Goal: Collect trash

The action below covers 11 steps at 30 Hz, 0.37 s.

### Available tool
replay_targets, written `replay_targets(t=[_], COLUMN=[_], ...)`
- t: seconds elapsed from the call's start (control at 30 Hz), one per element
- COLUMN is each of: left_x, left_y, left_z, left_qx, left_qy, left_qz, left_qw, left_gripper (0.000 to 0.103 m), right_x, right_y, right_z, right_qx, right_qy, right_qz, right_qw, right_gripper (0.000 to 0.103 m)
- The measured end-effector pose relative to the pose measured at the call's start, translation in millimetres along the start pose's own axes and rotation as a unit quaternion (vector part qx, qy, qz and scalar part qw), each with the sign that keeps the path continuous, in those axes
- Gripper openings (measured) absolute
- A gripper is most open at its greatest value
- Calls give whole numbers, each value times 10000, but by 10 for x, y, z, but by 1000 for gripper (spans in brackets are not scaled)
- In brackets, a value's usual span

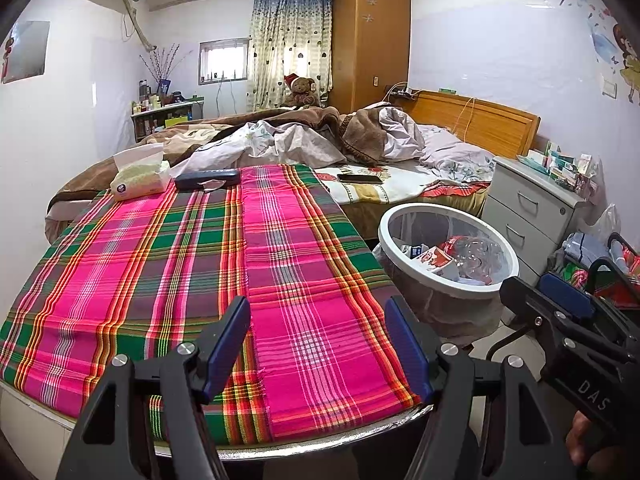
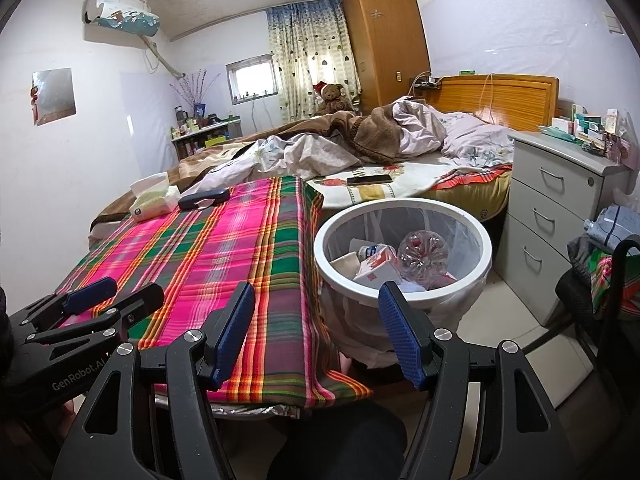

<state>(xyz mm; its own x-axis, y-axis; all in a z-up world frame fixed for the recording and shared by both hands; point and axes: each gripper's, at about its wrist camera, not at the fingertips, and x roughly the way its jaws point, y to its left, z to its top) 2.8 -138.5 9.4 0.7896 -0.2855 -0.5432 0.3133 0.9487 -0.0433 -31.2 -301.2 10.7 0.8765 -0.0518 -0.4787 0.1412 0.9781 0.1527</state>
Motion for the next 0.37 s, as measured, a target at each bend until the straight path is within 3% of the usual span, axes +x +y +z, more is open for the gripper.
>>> replay_targets(t=[0.37], left_x=[-33], left_y=[14], left_z=[-1], left_qx=[-20], left_qy=[17], left_qz=[43], left_qw=[10000], left_gripper=[71], right_x=[-1], right_y=[5], right_z=[-4], right_qx=[3], right_qy=[-2], right_qz=[-4], right_qw=[10000], right_gripper=[66])
